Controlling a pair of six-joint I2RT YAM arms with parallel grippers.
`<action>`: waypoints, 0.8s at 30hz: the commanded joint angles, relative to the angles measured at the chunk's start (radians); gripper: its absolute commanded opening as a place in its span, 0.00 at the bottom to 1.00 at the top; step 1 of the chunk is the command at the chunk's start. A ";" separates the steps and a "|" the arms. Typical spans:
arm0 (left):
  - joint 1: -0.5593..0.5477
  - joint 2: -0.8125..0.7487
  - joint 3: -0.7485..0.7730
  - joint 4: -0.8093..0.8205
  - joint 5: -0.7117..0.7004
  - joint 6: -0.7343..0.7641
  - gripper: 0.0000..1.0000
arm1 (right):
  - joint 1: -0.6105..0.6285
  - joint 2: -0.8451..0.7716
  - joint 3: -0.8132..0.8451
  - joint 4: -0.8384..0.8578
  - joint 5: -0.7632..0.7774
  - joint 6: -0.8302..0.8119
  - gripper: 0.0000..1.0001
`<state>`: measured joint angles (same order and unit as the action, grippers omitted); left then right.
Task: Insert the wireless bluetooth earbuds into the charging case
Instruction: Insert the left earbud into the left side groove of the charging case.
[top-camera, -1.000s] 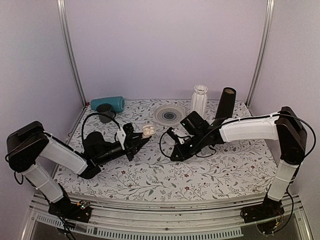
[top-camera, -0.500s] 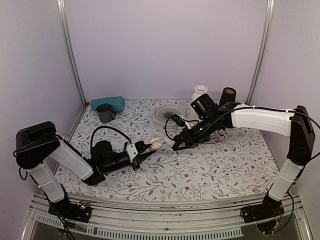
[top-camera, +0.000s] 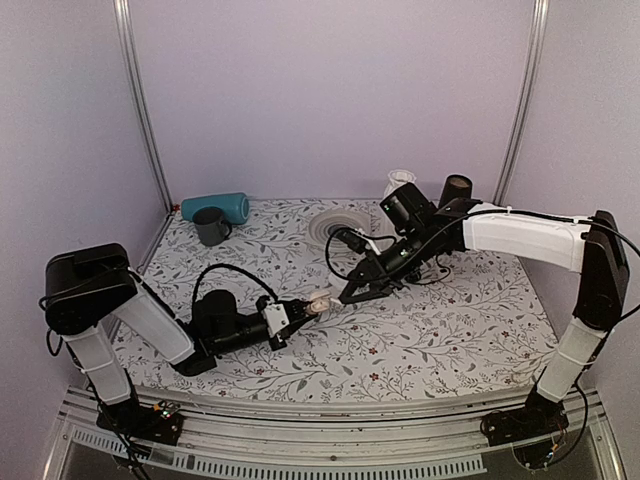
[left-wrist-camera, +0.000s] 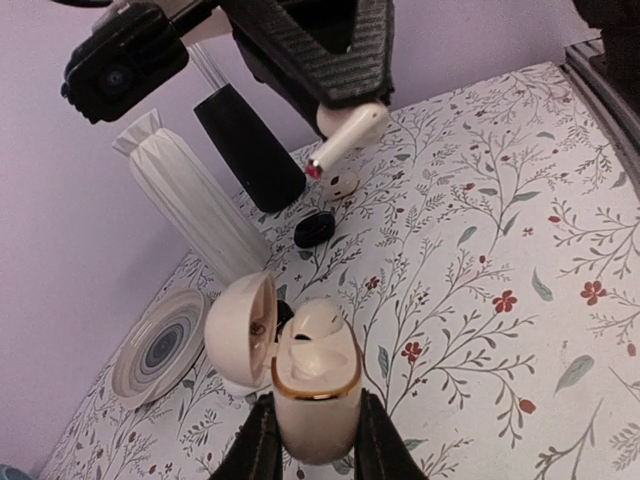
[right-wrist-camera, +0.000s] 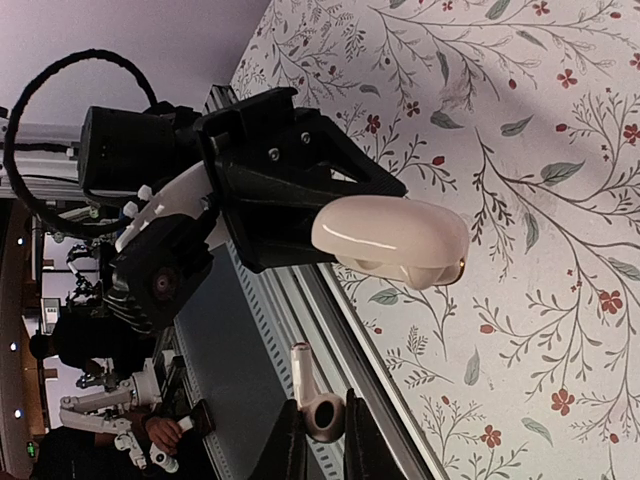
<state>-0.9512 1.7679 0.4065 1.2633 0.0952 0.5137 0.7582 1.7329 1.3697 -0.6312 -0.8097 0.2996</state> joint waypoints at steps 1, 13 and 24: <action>-0.020 0.017 0.030 0.028 -0.002 0.022 0.00 | 0.000 0.036 0.031 -0.018 -0.063 0.020 0.09; -0.039 0.043 0.052 0.031 0.020 0.035 0.00 | 0.000 0.094 0.045 -0.027 -0.086 0.059 0.09; -0.057 0.062 0.070 0.026 0.025 0.052 0.00 | 0.001 0.122 0.054 -0.040 -0.086 0.074 0.09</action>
<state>-0.9894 1.8156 0.4591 1.2667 0.1055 0.5503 0.7582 1.8385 1.3941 -0.6601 -0.8753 0.3641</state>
